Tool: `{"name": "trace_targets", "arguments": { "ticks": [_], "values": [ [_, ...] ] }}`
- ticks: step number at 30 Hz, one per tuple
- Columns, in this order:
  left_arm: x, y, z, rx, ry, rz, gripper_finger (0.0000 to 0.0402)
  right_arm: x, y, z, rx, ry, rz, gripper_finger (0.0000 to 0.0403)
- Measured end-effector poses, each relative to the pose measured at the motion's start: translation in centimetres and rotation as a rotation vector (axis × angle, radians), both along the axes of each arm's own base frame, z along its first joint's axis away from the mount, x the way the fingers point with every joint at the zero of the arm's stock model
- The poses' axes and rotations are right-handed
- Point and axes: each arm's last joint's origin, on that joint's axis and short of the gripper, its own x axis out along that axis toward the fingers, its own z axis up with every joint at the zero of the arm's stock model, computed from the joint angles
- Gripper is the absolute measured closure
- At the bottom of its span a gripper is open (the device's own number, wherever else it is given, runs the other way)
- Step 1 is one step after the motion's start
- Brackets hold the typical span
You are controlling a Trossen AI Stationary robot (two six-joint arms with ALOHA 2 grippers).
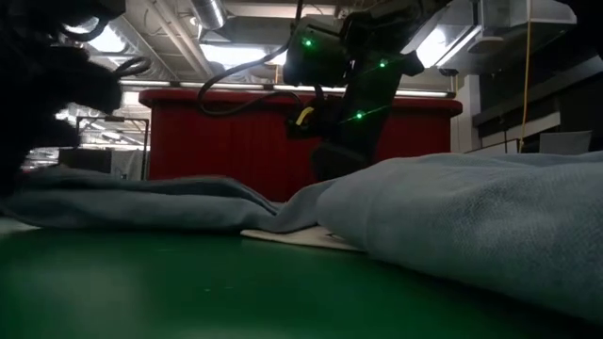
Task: Fold Laundry from Bin
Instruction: Fold the light blue jeans
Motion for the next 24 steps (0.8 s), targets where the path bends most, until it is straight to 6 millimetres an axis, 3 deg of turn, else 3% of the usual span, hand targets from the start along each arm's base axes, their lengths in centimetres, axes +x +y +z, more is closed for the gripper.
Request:
{"name": "trace_targets", "arguments": {
  "ticks": [9,15,20,24],
  "values": [
    [-0.3,-0.5,0.1,-0.189,0.09,0.002,0.0307,0.0,0.0,0.0,0.013,0.003,0.003,0.0217],
    [-0.3,-0.7,1.1,-0.272,0.059,-0.011,0.0338,-0.4,0.1,1.0,0.026,-0.006,0.011,0.0217],
    [-0.2,-0.5,3.8,-0.264,-0.1,-0.008,0.0372,-0.7,0.1,3.1,0.041,-0.06,0.02,0.0217],
    [-0.4,0.0,5.9,-0.187,-0.248,0.031,0.0381,-0.8,0.2,3.6,0.073,-0.078,0.03,0.0217]
  ]
}}
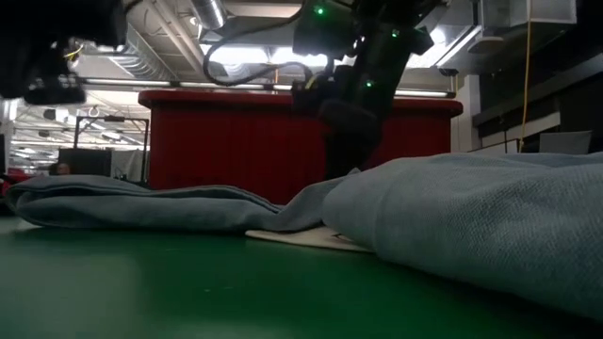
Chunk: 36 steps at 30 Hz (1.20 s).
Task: Fold Laundry from Bin
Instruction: Fold the light blue jeans
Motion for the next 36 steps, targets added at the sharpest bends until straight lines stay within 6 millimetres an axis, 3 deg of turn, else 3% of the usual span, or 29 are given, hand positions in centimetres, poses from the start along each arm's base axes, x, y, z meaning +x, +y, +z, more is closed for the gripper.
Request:
{"name": "trace_targets", "arguments": {
  "ticks": [4,10,18,27,32,36],
  "values": [
    [-0.2,0.5,1.1,0.09,-0.105,0.064,0.0382,0.0,0.1,0.1,0.043,-0.005,0.017,0.0217],
    [-0.1,1.1,0.5,0.279,-0.098,0.173,0.0382,0.0,1.2,0.1,0.119,-0.007,0.068,0.0217],
    [0.3,1.0,-3.5,0.368,0.076,0.202,0.0382,-0.2,3.6,0.1,0.114,-0.003,0.144,0.0217],
    [0.3,0.5,-7.6,0.382,0.265,0.133,0.0382,-1.5,3.8,-1.5,0.112,0.067,0.14,0.0217],
    [0.5,0.1,-8.0,0.382,0.259,0.118,0.0382,-1.8,3.8,-1.9,0.164,0.088,0.126,0.0217],
    [0.4,0.0,-6.9,0.344,0.228,0.115,0.0382,-1.9,3.8,-2.0,0.186,0.104,0.134,0.0217]
  ]
}}
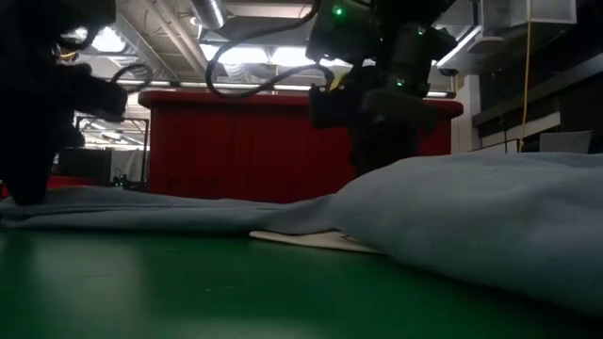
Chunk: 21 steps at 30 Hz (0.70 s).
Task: Fold Laundry from Bin
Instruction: Fold the light blue jeans
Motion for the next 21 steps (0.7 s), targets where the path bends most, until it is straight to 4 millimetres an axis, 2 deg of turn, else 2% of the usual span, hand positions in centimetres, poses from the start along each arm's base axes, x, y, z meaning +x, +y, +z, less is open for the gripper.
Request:
{"name": "trace_targets", "arguments": {
  "ticks": [7,12,16,21],
  "values": [
    [-0.8,0.5,3.1,-0.034,-0.147,0.02,0.0382,0.0,0.1,1.0,0.001,0.049,0.005,0.0217],
    [-1.8,2.1,3.9,0.073,-0.172,0.185,0.0382,0.6,0.2,2.3,-0.001,0.032,0.013,0.0217],
    [-2.0,3.1,3.6,0.151,-0.166,0.256,0.0382,1.2,0.2,2.8,-0.042,-0.017,-0.001,0.0217],
    [-2.5,3.8,1.2,0.169,-0.153,0.289,0.0382,1.1,0.0,2.1,-0.081,-0.045,-0.017,0.0217]
  ]
}}
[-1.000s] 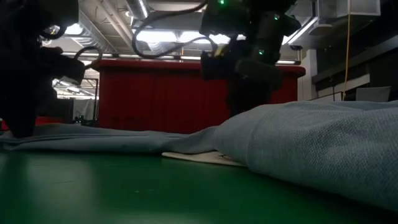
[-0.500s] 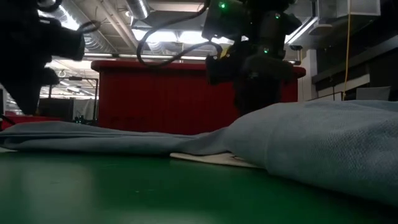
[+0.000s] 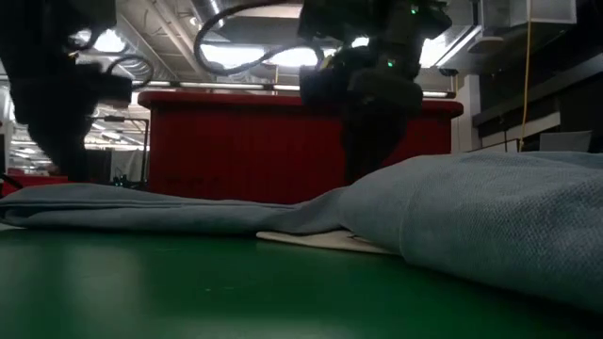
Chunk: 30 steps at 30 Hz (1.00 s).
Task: Fold Laundry from Bin
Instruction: Fold the light blue jeans
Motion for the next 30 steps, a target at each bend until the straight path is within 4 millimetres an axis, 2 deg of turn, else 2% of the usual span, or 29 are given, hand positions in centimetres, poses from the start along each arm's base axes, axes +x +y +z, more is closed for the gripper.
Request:
{"name": "trace_targets", "arguments": {
  "ticks": [7,11,16,23,30],
  "values": [
    [-1.2,1.4,-3.7,0.009,-0.001,0.084,0.0382,-0.6,0.0,-1.3,0.045,0.023,0.008,0.0217],
    [-1.8,2.2,-4.6,0.012,0.004,0.169,0.0382,-1.1,0.0,-2.2,0.097,0.037,-0.009,0.0217],
    [-1.8,2.6,-4.6,0.034,0.001,0.206,0.0382,-1.6,0.0,-2.8,0.122,0.06,-0.04,0.0217],
    [-2.2,2.9,-4.2,0.012,-0.021,0.218,0.0382,-1.5,0.0,-2.7,0.131,0.063,-0.05,0.0217],
    [-2.2,2.6,-1.6,-0.1,-0.088,0.163,0.0382,-0.6,0.2,-1.1,0.13,0.045,-0.036,0.0217]
  ]
}}
